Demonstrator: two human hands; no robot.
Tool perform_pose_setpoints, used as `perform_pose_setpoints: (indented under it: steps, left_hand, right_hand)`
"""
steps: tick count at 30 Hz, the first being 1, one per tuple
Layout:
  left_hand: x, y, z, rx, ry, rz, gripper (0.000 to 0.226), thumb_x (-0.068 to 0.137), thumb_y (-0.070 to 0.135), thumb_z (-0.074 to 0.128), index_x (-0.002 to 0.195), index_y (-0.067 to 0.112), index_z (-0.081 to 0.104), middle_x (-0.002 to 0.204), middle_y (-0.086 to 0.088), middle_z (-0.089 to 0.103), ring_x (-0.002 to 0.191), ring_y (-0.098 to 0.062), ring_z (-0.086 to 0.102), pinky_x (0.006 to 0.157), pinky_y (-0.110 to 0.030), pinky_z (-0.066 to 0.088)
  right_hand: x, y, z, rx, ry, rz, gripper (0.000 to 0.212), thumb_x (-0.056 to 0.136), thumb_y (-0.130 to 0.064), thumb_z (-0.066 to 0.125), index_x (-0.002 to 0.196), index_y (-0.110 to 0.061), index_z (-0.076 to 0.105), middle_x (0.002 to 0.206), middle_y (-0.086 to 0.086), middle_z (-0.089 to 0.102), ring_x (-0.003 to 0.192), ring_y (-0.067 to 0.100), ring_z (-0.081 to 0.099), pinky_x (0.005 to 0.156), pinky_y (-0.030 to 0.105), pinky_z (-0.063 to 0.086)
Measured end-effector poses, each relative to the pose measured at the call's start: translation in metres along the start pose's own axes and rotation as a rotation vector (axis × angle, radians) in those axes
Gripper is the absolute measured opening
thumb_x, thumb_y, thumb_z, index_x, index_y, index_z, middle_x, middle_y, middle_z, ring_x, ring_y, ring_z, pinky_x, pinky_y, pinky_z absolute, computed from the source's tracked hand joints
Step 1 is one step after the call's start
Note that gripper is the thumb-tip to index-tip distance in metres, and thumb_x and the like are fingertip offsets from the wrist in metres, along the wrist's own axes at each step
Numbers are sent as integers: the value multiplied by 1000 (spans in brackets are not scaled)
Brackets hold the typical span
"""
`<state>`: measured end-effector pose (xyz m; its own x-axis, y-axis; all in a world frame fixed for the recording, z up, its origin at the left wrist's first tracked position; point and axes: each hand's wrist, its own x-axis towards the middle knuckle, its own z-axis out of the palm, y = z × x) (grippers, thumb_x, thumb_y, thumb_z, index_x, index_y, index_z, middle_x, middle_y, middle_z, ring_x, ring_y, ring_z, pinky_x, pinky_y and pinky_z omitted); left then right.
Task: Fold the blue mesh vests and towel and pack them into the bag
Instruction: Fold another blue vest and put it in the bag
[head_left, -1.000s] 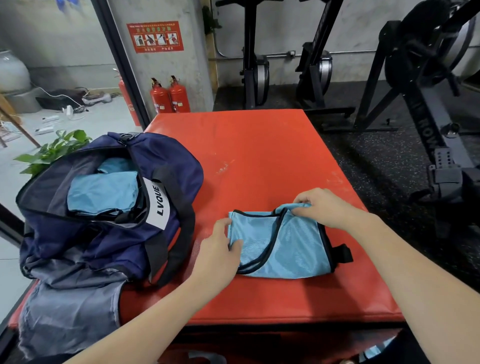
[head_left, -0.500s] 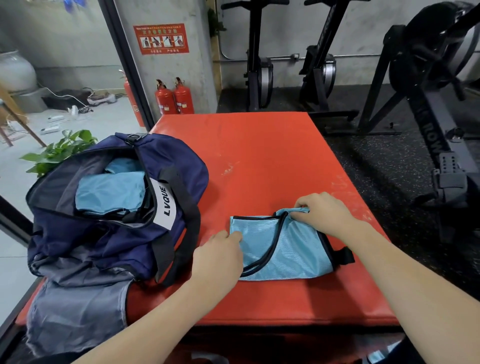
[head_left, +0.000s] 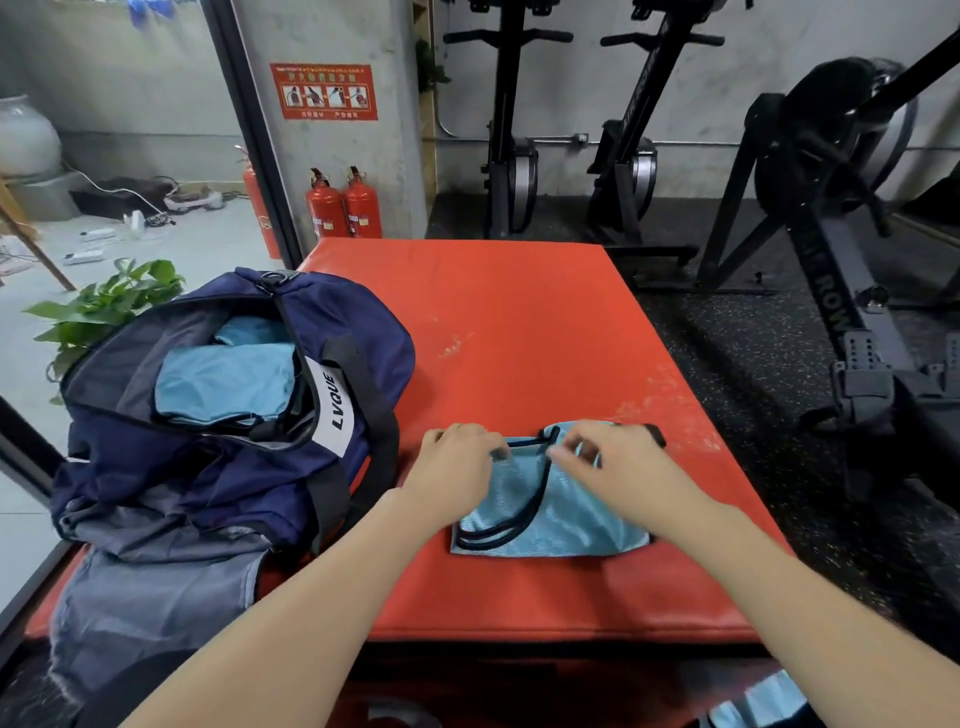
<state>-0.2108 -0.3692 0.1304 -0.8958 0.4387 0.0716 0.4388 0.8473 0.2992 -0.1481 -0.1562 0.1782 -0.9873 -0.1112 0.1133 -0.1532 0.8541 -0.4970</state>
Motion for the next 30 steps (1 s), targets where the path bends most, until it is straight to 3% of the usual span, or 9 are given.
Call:
perform_pose_setpoints:
  steps: [3,5,11,15,17,19,23,26,30]
  left_hand:
    - [2,-8,-1,24,8,-6,45,91,5,46,113,41,61,121,12,59,114,-14,51,98,-39,34]
    - [1,-13,-1,29,31,2,44,92,6,45,111,41,62,116,12,59,111,-14,52,96,-39,35]
    - [-17,-11,-11,-138,-4,16,20,85,24,56,97,32,70,89,9,60,87,-16,59,83,-34,50]
    - [-38,6,-6,-251,-87,92,20,83,36,68,102,30,71,85,12,59,78,-7,56,77,-25,47]
    - [-45,9,-3,-238,-67,82,26,86,44,66,108,32,69,95,11,53,83,-7,53,80,-28,48]
    - [-47,8,-2,-185,-23,129,26,88,45,65,111,34,69,104,13,47,92,-6,48,85,-27,46]
    - [-44,2,-5,-194,-65,295,15,91,32,66,104,31,75,111,17,61,111,-1,46,99,-25,41]
    - [-43,-2,-4,-209,-92,297,13,92,33,63,100,31,74,104,20,68,108,3,50,97,-28,44]
    - [-45,-2,-4,-258,-67,290,25,89,52,62,96,31,72,97,21,67,100,1,52,89,-26,46]
  right_hand:
    - [-30,-11,15,-22,-269,134,41,90,-62,55,80,-21,57,63,1,65,40,11,57,55,30,51]
    - [-40,-4,21,-66,-313,174,43,91,-63,52,83,-21,54,68,0,64,46,15,60,57,33,51]
    - [-25,30,23,-354,-44,137,37,96,-61,40,86,-27,50,94,-6,63,101,24,60,77,37,41]
    - [-18,54,19,-300,-80,140,40,102,-54,37,130,-29,53,145,-11,48,144,19,30,115,40,25]
    - [-22,54,25,-254,-72,64,45,100,-56,39,134,-29,51,145,-13,48,143,15,30,118,39,23]
    - [-28,47,28,-192,-25,-57,48,94,-62,42,128,-30,56,134,-14,54,133,12,41,112,38,33]
    - [-40,27,34,-89,-96,-286,43,85,-67,54,104,-30,68,117,-16,62,115,3,51,101,25,40]
    - [-44,22,41,-122,-123,-311,36,85,-65,54,99,-34,67,116,-20,59,113,3,51,101,28,39]
    - [-42,19,46,-44,-78,-256,34,83,-56,50,91,-29,70,103,-19,65,101,4,55,95,36,45]
